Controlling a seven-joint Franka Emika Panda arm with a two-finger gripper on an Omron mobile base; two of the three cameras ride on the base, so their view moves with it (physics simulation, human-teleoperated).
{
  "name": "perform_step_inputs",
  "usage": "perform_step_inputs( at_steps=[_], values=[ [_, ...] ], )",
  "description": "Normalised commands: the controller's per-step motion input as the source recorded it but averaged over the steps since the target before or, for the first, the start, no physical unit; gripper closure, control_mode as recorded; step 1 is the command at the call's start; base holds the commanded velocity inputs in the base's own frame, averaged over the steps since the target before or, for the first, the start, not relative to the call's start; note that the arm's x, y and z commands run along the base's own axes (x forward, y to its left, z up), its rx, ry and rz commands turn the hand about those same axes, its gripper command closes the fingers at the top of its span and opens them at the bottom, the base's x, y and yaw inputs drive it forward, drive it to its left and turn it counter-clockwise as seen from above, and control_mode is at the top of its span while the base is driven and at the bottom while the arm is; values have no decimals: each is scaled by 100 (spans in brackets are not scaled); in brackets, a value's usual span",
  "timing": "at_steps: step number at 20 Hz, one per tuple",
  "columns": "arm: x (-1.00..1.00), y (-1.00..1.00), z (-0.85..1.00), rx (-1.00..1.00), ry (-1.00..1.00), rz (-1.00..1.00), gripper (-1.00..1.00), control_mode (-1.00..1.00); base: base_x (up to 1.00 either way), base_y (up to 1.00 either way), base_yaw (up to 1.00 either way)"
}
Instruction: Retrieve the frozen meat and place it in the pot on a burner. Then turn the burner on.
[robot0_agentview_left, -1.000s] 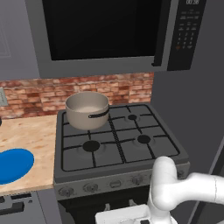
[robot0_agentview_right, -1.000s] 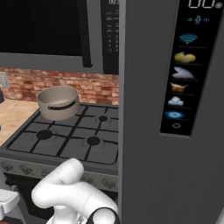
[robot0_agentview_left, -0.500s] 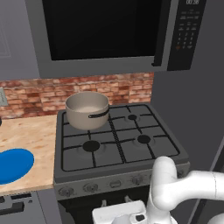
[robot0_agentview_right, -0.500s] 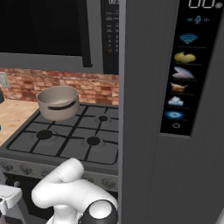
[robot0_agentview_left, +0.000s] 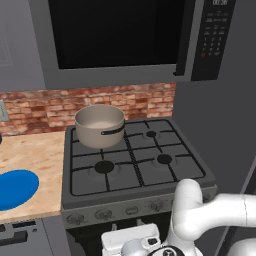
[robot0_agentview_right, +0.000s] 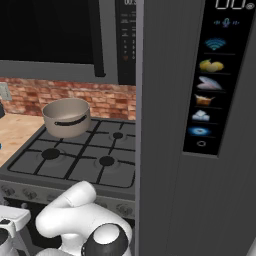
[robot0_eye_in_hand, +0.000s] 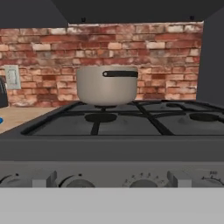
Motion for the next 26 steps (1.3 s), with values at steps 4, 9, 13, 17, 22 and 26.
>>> perform_step_inputs(
  at_steps=[4, 9, 13, 17, 22, 26],
  values=[
    [26, 11, -31, 0, 0, 0, -100, -100, 0, 0, 0],
    [15, 15, -16, 0, -1, 0, -100, -100, 0, 0, 0],
    [9, 13, -6, 0, -2, 0, -100, -100, 0, 0, 0],
    [10, 12, -7, 0, -3, 0, -100, -100, 0, 0, 0],
    [11, 8, -9, 0, -4, 0, -100, -100, 0, 0, 0],
    [12, 8, -17, 0, -1, 0, -100, -100, 0, 0, 0]
  ],
)
